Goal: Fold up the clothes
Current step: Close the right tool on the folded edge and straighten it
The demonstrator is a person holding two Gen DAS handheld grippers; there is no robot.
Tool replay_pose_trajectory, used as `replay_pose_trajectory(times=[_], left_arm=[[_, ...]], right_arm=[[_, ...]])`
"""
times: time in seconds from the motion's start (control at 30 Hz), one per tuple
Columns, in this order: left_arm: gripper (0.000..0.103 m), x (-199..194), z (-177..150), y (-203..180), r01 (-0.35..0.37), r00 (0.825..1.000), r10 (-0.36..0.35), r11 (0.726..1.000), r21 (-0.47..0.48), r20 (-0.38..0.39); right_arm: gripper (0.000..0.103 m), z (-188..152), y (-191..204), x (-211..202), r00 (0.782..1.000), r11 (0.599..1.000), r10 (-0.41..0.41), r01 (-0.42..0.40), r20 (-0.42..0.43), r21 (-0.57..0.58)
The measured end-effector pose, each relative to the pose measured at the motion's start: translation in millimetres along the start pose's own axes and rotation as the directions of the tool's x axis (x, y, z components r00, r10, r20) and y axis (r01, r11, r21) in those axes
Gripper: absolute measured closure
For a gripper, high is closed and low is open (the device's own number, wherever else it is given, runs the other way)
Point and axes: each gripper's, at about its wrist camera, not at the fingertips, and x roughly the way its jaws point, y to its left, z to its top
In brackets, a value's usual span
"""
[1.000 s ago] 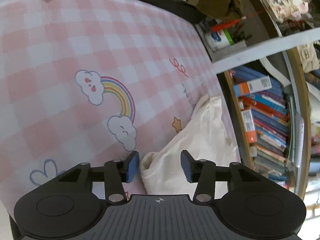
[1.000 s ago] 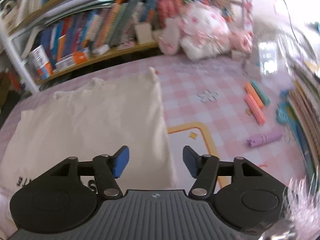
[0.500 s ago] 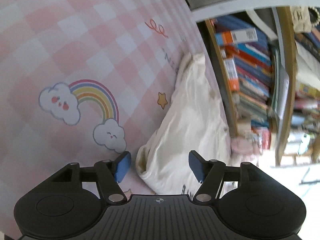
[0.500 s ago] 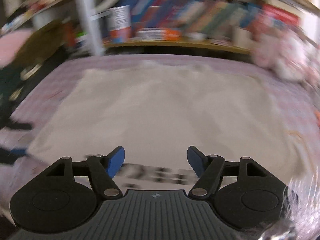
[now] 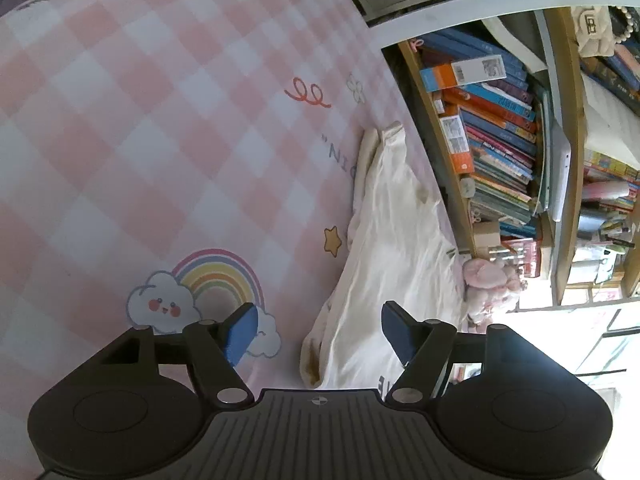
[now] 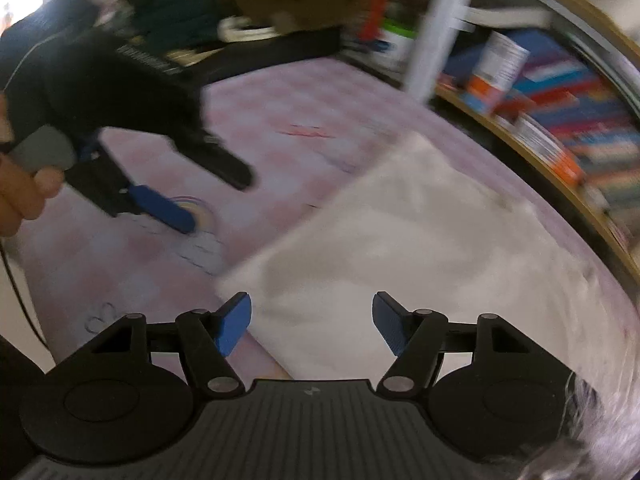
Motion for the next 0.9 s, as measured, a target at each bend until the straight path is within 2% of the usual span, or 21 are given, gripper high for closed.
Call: replay_pose_trajectory(times=[0.2,0.27,0.3,0.33,0.37,0.43,0.57,0.63,0.8,0.83,0.9], left_arm=[[0.033,9.3,-1.6,2.2,0.018,0.996,-0.017,1.0,0.006,-0.084],[0.033,15.2,-2.7,3.7,0.036,0.993,-0.037,0.999,-0.011,-0.11],[0.033,18.5,-2.5,4.4,0.043,0.992,-0.046,0.999,-0.023,-0.121],[0.033,21.8,-2.2,5.0,0.051,0.99,-0.055,0.998,-0.036,-0.132],[0.033,24.8,-1.4,4.9,0.058,0.988,-0.063,0.997,-0.046,-0.138],[0.03,30.4,0.7,4.2,0.075,0.985,-0.084,0.995,-0.065,-0.15],[0.028,47.7,4.4,3.1,0.152,0.971,-0.17,0.981,-0.12,-0.165],[0.029,57.9,5.2,2.4,0.193,0.961,-0.218,0.969,-0.152,-0.169],[0.032,77.8,0.5,-10.5,0.246,0.942,-0.274,0.957,-0.155,-0.195],[0.034,78.4,-0.1,-12.4,0.244,0.942,-0.269,0.959,-0.142,-0.199],[0.041,78.8,-1.3,-15.7,0.23,0.947,-0.251,0.966,-0.119,-0.201]], right_arm=[[0.064,8.6,30.6,19.2,0.996,0.992,0.041,-0.049,-0.076,-0.116],[0.083,8.5,34.9,26.5,0.994,0.99,0.031,-0.044,-0.105,-0.132],[0.085,8.3,35.3,30.5,0.994,0.991,0.007,-0.023,-0.112,-0.135],[0.094,7.9,34.7,32.6,0.994,0.992,-0.005,-0.01,-0.113,-0.129],[0.098,7.6,32.5,32.5,0.994,0.994,-0.01,-0.002,-0.105,-0.113],[0.1,8.8,25.3,21.0,0.998,0.997,-0.007,0.002,-0.066,-0.073],[0.1,13.0,8.5,-8.4,1.0,1.0,-0.009,0.009,-0.002,0.012],[0.1,14.1,-0.8,-16.9,1.0,0.998,-0.01,0.01,0.005,0.062],[0.1,13.4,-9.0,-19.7,1.0,0.992,0.015,-0.014,-0.009,0.125],[0.099,11.3,-7.7,-21.4,1.0,0.991,0.015,-0.013,-0.017,0.13],[0.087,6.8,-8.2,-25.6,1.0,0.989,0.0,0.003,-0.019,0.147]])
